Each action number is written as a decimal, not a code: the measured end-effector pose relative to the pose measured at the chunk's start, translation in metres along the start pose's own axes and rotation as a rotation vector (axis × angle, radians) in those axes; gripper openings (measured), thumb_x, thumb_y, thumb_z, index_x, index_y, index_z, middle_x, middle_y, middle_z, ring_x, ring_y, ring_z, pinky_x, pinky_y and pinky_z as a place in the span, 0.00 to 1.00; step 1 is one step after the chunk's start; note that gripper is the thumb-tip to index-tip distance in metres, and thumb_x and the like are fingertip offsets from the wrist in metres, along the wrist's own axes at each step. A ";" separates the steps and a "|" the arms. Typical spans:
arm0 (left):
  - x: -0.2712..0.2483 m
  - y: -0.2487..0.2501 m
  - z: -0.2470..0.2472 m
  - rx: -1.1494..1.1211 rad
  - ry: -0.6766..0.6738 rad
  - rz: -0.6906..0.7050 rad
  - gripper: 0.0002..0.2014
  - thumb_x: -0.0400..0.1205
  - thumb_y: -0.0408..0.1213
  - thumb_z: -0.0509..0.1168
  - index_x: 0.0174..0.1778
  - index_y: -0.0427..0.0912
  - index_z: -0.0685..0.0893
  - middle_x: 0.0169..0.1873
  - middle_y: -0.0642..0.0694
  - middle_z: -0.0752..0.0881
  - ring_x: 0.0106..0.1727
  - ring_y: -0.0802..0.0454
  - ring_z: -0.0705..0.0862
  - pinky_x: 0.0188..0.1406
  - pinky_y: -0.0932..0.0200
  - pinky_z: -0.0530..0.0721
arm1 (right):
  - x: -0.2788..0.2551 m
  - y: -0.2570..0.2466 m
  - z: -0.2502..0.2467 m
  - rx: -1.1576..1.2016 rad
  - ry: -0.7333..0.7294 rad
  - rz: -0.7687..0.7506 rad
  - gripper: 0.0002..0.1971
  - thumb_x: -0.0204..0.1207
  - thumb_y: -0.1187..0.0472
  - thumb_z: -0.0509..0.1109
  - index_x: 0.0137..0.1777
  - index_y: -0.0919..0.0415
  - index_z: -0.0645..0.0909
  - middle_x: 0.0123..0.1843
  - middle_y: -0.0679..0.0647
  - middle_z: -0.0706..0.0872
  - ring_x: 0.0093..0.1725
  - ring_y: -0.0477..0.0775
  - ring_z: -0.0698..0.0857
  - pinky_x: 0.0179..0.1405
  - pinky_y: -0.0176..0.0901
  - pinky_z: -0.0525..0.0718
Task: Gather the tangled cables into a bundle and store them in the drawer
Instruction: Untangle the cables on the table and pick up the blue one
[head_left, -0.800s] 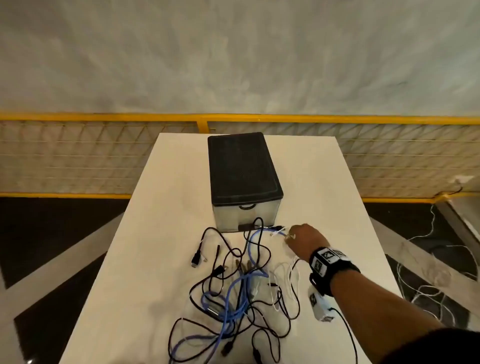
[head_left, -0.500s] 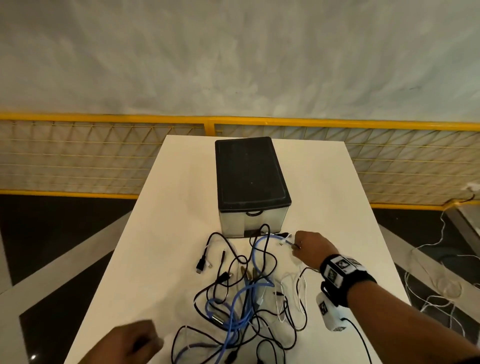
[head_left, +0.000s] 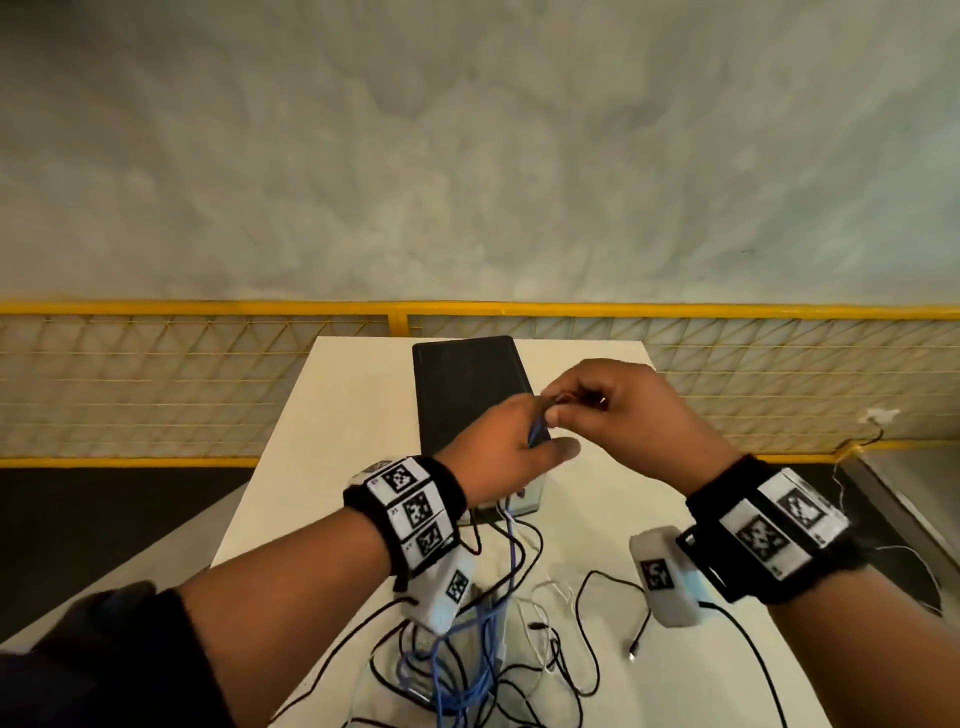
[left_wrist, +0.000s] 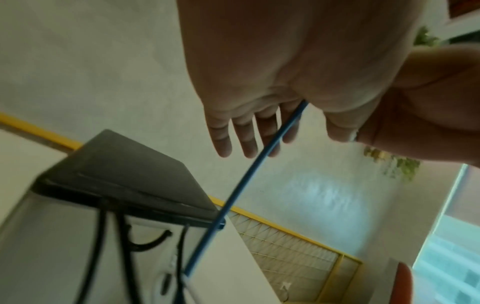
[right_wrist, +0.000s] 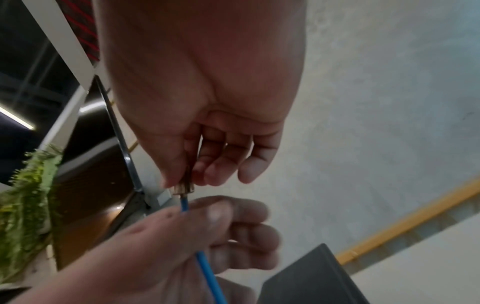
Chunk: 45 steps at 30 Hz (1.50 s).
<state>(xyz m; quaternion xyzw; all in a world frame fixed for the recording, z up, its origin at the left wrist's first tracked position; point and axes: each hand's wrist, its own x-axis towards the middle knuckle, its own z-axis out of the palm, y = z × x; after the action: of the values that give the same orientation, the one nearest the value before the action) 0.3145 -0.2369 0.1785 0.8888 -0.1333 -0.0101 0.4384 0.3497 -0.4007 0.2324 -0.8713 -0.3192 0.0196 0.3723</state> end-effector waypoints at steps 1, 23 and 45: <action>0.003 0.001 0.000 -0.067 0.006 -0.016 0.07 0.80 0.50 0.65 0.45 0.52 0.82 0.43 0.46 0.88 0.45 0.54 0.87 0.48 0.49 0.88 | 0.000 -0.004 -0.001 -0.011 0.008 -0.024 0.05 0.72 0.62 0.76 0.46 0.52 0.90 0.43 0.42 0.89 0.46 0.39 0.85 0.46 0.32 0.81; -0.148 -0.023 -0.013 -0.932 -0.051 -0.635 0.23 0.88 0.52 0.55 0.28 0.45 0.72 0.20 0.47 0.65 0.20 0.52 0.61 0.27 0.57 0.72 | -0.005 0.043 0.119 1.586 0.035 1.017 0.12 0.84 0.57 0.62 0.43 0.64 0.79 0.31 0.60 0.88 0.25 0.54 0.86 0.35 0.51 0.90; -0.100 -0.031 0.015 -0.175 -0.153 -0.357 0.10 0.84 0.46 0.59 0.53 0.48 0.84 0.50 0.42 0.87 0.48 0.50 0.86 0.62 0.46 0.83 | -0.036 -0.010 0.132 1.409 -0.113 0.986 0.19 0.86 0.52 0.55 0.54 0.65 0.83 0.57 0.67 0.90 0.61 0.66 0.84 0.61 0.65 0.78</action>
<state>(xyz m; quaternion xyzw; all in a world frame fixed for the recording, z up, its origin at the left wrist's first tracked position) 0.2229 -0.2063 0.1349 0.8535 -0.0054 -0.1664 0.4938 0.2798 -0.3327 0.1363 -0.4739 0.1640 0.4159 0.7586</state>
